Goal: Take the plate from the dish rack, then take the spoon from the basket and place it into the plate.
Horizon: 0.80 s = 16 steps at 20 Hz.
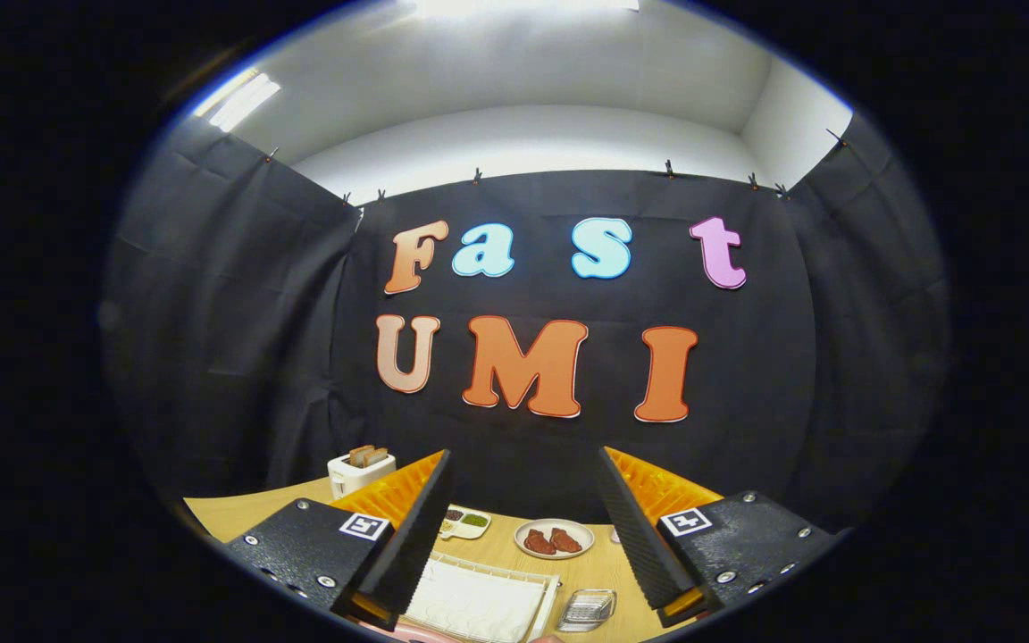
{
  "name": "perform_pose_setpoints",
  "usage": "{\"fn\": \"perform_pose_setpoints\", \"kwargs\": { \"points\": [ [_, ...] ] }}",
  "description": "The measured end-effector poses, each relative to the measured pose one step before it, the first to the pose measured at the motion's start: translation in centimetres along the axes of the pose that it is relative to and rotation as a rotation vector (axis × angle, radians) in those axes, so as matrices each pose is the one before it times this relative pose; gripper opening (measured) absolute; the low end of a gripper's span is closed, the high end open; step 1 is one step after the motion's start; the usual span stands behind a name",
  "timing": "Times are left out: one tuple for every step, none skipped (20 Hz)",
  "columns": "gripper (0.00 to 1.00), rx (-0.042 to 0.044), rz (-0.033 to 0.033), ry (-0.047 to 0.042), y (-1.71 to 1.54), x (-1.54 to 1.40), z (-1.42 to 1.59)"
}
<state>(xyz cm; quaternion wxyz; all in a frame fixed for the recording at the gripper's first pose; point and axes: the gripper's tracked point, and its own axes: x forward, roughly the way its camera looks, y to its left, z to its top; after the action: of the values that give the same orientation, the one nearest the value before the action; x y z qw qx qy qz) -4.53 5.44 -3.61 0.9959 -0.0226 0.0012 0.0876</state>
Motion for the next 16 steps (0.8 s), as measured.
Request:
{"fn": "perform_pose_setpoints", "kwargs": {
  "points": [
    [0.95,0.00396,0.00153,-0.01493,0.203,-0.056,0.612],
    [0.95,0.00181,0.00231,-0.01618,0.096,0.045,0.49],
    [0.95,-0.00229,0.00859,-0.00993,0.156,0.725,-0.472],
    [0.95,-0.0023,0.00603,-0.00058,0.186,-0.032,0.087],
    [0.94,-0.00039,0.00396,0.00886,0.182,-0.047,-0.132],
    [0.94,-0.00081,-0.0001,0.00291,0.09,0.006,0.022],
    [0.95,-0.00132,-0.00214,0.00153,0.015,0.134,0.166],
    [0.95,-0.00097,-0.00266,0.00236,-0.054,0.019,-0.016],
    [0.95,0.00128,-0.00247,0.00231,-0.011,-0.081,0.04],
    [0.95,0.00331,-0.00006,0.00082,0.038,-0.089,0.027],
    [0.95,0.00426,0.00112,-0.00436,0.067,-0.066,0.218],
    [0.95,0.00168,-0.00235,-0.00273,-0.094,-0.06,0.173],
    [0.95,0.00132,-0.00245,-0.00109,-0.123,-0.06,0.003],
    [0.95,0.00089,-0.0079,0.00094,-0.171,0.026,0.002],
    [0.95,0.00488,0.00058,0.00089,0.061,-0.125,0.078],
    [0.95,0.00469,-0.00171,0.00252,-0.023,-0.008,-0.064]
  ]
}}
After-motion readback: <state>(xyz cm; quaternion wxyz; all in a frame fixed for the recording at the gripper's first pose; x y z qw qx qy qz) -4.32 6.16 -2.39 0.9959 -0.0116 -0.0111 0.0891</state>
